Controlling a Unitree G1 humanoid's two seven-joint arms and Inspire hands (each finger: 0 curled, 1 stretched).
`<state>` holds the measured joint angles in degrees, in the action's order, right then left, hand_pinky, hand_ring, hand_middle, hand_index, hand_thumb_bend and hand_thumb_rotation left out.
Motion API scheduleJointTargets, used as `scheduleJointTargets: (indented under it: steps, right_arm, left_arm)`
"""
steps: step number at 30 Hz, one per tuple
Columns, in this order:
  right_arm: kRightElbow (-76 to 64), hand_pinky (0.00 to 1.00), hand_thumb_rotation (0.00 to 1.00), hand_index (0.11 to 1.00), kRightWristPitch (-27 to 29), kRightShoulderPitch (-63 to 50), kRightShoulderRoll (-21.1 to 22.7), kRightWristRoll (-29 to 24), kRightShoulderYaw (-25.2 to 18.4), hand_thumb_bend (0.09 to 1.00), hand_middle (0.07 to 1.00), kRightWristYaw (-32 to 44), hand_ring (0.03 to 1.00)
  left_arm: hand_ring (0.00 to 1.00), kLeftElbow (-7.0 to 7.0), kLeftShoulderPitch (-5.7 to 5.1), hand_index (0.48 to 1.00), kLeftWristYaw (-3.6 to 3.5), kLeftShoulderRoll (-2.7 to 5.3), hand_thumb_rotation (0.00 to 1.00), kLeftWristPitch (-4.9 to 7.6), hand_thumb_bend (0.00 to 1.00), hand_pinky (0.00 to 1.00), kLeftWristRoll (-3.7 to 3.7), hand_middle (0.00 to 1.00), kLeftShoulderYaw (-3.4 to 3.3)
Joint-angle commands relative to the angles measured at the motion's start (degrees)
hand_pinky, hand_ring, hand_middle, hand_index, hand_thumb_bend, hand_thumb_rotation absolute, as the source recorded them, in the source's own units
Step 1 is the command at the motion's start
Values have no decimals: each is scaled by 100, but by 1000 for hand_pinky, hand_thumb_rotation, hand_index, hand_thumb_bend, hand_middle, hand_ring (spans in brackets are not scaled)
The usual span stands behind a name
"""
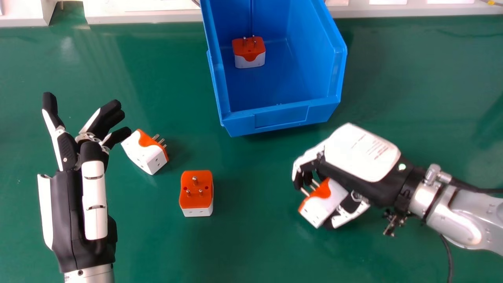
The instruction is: Pick all objects and put in blue box
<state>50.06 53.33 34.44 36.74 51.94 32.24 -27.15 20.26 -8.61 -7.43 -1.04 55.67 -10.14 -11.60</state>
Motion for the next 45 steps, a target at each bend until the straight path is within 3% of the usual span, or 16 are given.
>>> scheduleJointTargets:
  steps: [1, 4, 10, 14, 23, 35, 45]
  right_arm:
    - [-239, 358, 0, 494, 124, -59, 163, -339, -262, 527, 477, 107, 404]
    - [-603, 357, 0, 494, 97, -236, 241, -592, -519, 528, 477, 311, 406]
    - [-1051, 349, 0, 496, 66, -465, 323, -862, -903, 528, 476, 587, 405]
    - [-1665, 362, 0, 493, 23, -700, 409, -1477, -1351, 528, 479, 1054, 414]
    - [-2344, 366, 0, 493, -105, -618, 227, -2186, -2041, 528, 479, 1665, 422]
    - [-1741, 356, 0, 492, -109, 284, -447, -2333, -2173, 528, 480, 1896, 419]
    - [-604, 370, 0, 494, -344, 1410, -958, -1965, -2045, 527, 481, 1605, 407]
  left_arm:
    - [815, -67, 0, 778, -8, -17, 899, 105, 447, 754, 0, 819, -3]
    - [815, -93, -21, 779, -1, -14, 898, 69, 446, 755, 28, 820, 9]
    - [816, -81, -20, 779, -36, -19, 898, 68, 446, 756, -7, 821, 33]
    - [815, -24, 9, 779, -32, -18, 898, 87, 446, 756, 12, 820, 30]
    - [815, 61, 63, 778, -32, -33, 899, 116, 449, 755, 40, 819, 28]
    - [816, 8, 47, 779, -44, -35, 892, 39, 465, 758, 26, 821, 75]
    - [815, 163, 102, 778, -17, -16, 895, 139, 456, 755, 87, 820, 59]
